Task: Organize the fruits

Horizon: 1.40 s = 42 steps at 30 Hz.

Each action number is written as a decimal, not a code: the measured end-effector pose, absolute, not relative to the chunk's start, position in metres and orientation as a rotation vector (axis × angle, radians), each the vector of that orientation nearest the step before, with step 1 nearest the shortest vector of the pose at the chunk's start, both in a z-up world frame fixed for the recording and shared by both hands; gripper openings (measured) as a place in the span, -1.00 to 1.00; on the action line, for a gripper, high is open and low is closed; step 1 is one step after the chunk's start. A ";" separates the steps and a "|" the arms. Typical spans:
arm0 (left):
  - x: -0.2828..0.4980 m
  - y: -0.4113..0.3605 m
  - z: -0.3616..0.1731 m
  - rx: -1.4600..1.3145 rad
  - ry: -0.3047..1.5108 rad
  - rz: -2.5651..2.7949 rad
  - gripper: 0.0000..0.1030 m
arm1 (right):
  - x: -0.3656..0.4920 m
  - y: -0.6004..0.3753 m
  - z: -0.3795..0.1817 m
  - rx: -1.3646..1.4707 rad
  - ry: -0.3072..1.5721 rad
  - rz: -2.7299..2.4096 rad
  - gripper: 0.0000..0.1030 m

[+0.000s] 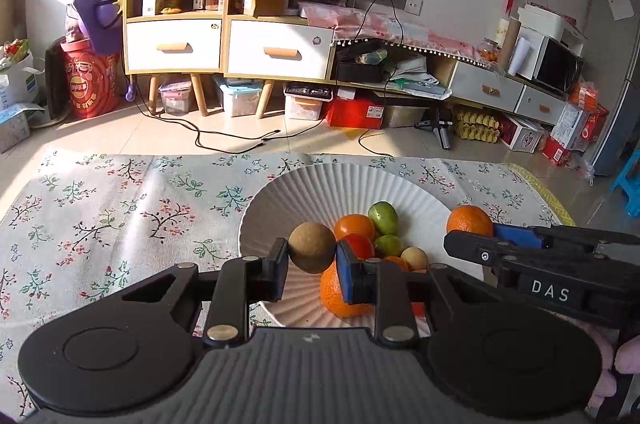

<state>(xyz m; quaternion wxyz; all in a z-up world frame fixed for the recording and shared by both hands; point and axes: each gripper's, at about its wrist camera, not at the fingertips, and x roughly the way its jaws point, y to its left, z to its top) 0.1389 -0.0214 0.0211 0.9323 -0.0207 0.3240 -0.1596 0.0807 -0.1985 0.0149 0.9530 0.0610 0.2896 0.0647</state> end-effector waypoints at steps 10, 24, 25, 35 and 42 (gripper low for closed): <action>0.175 -0.036 0.003 -0.086 0.739 -0.330 -0.58 | 0.101 -0.203 0.002 0.068 0.633 0.136 -0.36; 0.180 -0.036 0.003 -0.067 0.734 -0.326 -0.39 | 0.108 -0.206 0.004 0.085 0.630 0.123 -0.18; 0.178 -0.036 0.004 -0.063 0.728 -0.324 -0.30 | 0.107 -0.207 0.005 0.087 0.627 0.120 -0.14; 0.144 -0.029 0.016 0.035 0.659 -0.279 0.34 | 0.093 -0.222 0.014 0.112 0.622 0.047 0.13; 0.114 -0.022 0.021 0.064 0.651 -0.233 0.74 | 0.075 -0.227 0.019 0.147 0.657 0.012 0.35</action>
